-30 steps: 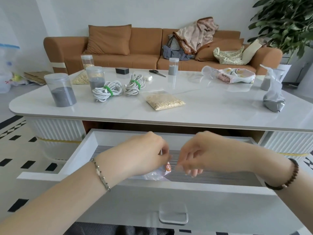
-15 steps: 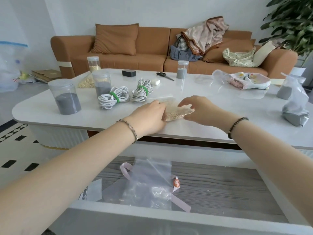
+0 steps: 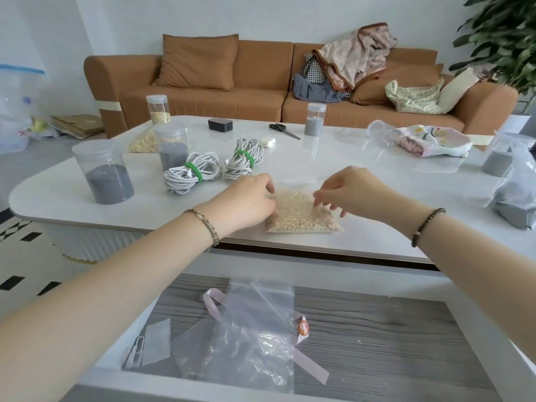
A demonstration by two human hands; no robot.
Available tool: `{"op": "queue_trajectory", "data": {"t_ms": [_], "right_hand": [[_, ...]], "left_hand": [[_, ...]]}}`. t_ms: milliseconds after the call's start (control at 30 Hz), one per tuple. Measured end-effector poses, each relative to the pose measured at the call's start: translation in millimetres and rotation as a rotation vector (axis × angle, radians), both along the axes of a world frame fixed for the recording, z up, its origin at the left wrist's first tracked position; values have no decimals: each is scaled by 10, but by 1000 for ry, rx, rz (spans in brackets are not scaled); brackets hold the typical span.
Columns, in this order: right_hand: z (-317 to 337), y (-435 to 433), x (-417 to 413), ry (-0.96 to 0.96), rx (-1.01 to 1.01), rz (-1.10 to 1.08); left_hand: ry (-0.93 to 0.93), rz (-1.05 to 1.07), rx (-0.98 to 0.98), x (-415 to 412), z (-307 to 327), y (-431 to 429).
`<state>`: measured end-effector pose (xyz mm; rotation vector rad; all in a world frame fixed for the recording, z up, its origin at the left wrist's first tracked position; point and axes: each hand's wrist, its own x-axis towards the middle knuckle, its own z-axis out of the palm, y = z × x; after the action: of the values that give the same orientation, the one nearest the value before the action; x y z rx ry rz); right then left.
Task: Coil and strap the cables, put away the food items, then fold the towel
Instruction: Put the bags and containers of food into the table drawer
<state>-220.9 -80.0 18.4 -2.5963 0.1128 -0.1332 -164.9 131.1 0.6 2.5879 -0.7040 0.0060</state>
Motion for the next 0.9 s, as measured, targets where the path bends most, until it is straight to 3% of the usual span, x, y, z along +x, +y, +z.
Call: {"op": "queue_trajectory", "data": {"t_ms": [67, 133, 233, 367, 533, 700, 900], "right_hand": [[-71, -41, 174, -7, 50, -152], [-128, -79, 314, 93, 246, -259], [-125, -82, 407, 213, 598, -298], [-28, -121, 356, 177, 816, -251], [159, -184, 276, -16, 843, -135], [348, -206, 214, -161, 886, -72], [167, -231, 238, -164, 797, -39]], "left_hand": [[66, 75, 19, 69, -16, -82], [205, 119, -64, 136, -33, -196], [447, 208, -440, 181, -35, -328], [775, 264, -952, 210, 3, -401], [654, 147, -952, 217, 155, -302], [543, 19, -1166, 221, 332, -289], [450, 13, -1028, 244, 220, -294]]}}
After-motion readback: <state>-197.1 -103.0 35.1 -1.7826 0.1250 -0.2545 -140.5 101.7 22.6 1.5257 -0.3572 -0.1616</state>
